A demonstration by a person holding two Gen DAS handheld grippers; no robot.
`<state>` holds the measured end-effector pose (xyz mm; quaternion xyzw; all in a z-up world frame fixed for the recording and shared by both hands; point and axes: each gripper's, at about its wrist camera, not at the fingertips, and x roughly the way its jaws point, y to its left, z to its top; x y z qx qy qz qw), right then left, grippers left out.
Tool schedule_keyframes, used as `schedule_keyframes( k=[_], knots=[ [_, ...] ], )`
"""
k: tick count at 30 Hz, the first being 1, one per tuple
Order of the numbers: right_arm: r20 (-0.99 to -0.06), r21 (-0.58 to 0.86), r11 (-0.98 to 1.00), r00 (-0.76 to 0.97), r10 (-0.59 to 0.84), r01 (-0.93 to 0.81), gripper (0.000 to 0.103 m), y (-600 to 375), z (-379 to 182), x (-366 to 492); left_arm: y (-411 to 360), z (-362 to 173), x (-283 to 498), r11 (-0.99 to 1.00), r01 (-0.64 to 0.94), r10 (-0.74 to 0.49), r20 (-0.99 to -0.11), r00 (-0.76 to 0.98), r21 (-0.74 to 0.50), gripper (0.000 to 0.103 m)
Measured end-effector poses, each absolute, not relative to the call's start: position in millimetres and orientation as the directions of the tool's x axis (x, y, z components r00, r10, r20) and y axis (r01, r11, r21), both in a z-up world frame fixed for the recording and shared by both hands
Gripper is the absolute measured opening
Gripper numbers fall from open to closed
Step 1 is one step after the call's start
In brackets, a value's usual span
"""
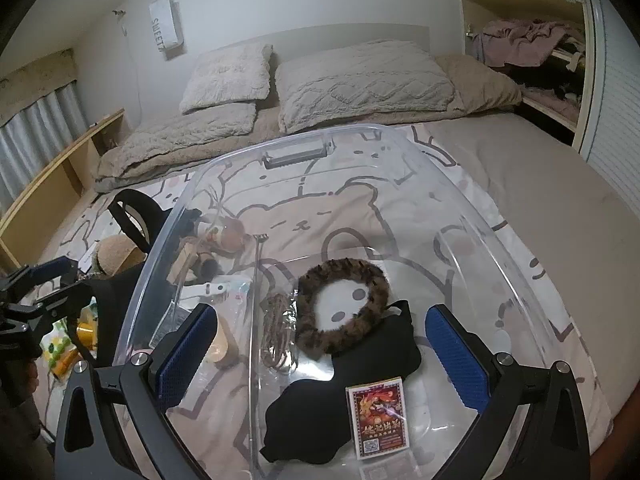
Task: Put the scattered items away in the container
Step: 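Withdraw both tools from the container back over the pile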
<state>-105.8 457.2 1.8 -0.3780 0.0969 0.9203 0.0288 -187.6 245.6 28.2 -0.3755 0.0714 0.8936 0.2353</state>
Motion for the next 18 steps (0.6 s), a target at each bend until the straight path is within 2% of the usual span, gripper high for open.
schedule_keyframes(
  k=[8, 13, 18],
  knots=[
    [-0.686, 0.135, -0.978, -0.727, 0.025, -0.16, 0.103, 456.5, 5.9, -103.5, 203.9, 21.3, -195.3, -0.904, -0.419, 0.351, -0.709, -0.611, -0.086, 0.103],
    [-0.677, 0.192, -0.967, -0.736, -0.004, -0.17, 0.103, 457.3, 7.8, -100.6, 178.0, 20.2, -197.1, -0.92, -0.383, 0.329, -0.706, -0.627, -0.089, 0.103],
    [-0.663, 0.167, -0.974, -0.748, 0.003, -0.152, 0.103, 440.7, 12.9, -96.8, 153.4, 17.1, -193.3, -0.932, -0.352, 0.305, -0.704, -0.642, -0.083, 0.103]
  ],
)
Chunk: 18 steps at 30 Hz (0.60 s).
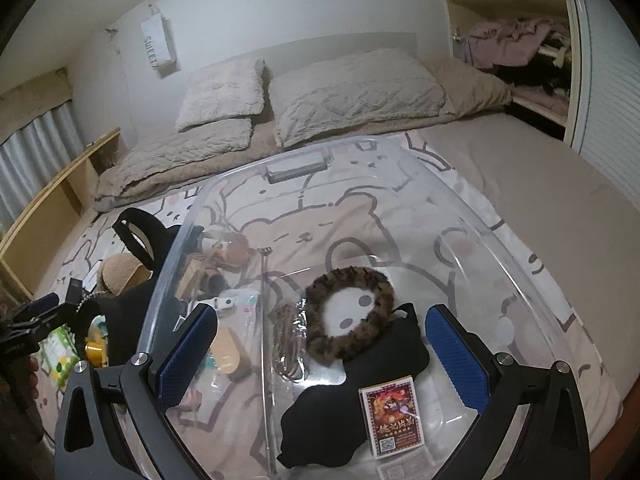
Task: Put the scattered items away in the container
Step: 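Withdraw both tools from the container back over the pile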
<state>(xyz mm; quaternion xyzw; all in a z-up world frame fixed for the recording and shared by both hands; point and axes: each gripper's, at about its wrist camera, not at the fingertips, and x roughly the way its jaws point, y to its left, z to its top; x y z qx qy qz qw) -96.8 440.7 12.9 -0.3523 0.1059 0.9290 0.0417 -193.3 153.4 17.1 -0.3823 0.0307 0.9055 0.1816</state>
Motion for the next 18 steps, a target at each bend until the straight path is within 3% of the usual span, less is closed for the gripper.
schedule_keyframes(
  k=[18],
  knots=[
    [-0.56, 0.126, -0.992, -0.824, -0.082, 0.013, 0.103, 346.8, 49.5, -74.2, 59.7, 34.8, -173.0, -0.963, -0.255, 0.247, -0.654, -0.715, -0.084, 0.103]
  ],
)
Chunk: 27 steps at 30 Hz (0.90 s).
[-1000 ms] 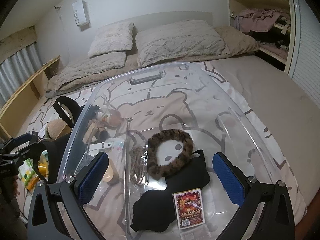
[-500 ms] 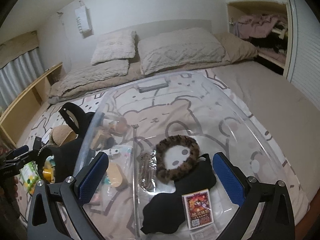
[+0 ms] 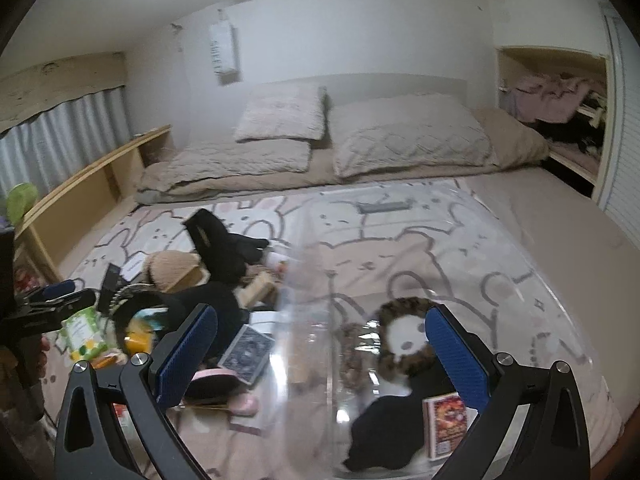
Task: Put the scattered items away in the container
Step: 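Withdraw both tools from the container back over the pile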
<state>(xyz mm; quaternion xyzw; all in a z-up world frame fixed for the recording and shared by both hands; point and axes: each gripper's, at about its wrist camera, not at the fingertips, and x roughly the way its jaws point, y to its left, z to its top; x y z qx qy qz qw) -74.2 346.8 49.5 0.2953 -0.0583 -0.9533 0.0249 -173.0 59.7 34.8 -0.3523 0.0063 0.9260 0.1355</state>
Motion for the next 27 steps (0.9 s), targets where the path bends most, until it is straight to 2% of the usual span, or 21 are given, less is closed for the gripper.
schedule_keyframes(
  k=[14, 27],
  knots=[
    [-0.513, 0.068, -0.989, -0.845, -0.15, 0.134, 0.103, 275.7, 59.9, -56.5, -1.8, 55.5, -135.9, -0.981, -0.184, 0.182, -0.605, -0.775, -0.059, 0.103],
    [-0.492, 0.076, -0.985, -0.853, -0.173, 0.156, 0.103, 254.7, 53.6, -52.9, -50.3, 62.7, -114.2, -0.99, -0.126, 0.14, -0.568, -0.811, -0.064, 0.103]
  ],
)
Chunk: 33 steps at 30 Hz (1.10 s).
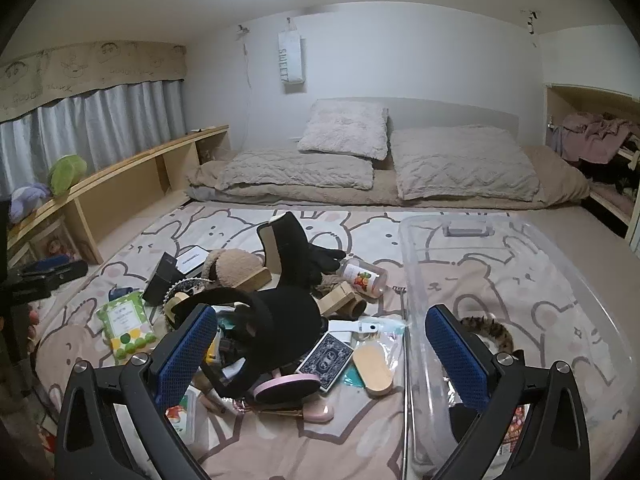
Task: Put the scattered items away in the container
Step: 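Withdraw both tools from the container back over the pile, then lower left gripper onto bag of beige cords while right gripper approaches pink bottle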
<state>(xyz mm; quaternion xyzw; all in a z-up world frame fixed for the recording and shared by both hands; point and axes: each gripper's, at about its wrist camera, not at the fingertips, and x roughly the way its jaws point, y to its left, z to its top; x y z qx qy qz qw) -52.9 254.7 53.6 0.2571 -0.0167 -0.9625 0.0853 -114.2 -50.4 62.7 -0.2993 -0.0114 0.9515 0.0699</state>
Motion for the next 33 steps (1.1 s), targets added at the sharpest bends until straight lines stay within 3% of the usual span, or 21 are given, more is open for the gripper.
schedule_keyframes(
  k=[13, 22, 26, 33],
  knots=[
    [-0.52, 0.027, -0.976, -0.831, -0.197, 0.214, 0.103, 234.7, 21.7, -53.9, -89.1, 22.8, -102.9, -0.998, -0.063, 0.056, -0.614, -0.787, -0.01, 0.103],
    [-0.581, 0.018, -0.976, -0.793, -0.185, 0.215, 0.103, 225.5, -15.0, -62.3, -110.2, -29.0, -98.4, -0.998, -0.022, 0.052, -0.69, -0.722, -0.052, 0.103],
    [-0.593, -0.079, -0.973, -0.795, -0.129, 0.216, 0.103, 208.8, -35.1, -63.1, -121.4, -50.4, -97.8, -0.998, 0.015, 0.039, -0.728, -0.685, -0.068, 0.103],
    [-0.646, -0.122, -0.954, -0.752, -0.134, 0.274, 0.103, 184.6, -75.3, -65.8, -137.5, -80.5, -92.5, -0.996, 0.067, 0.008, -0.779, -0.627, -0.064, 0.103]
  ],
)
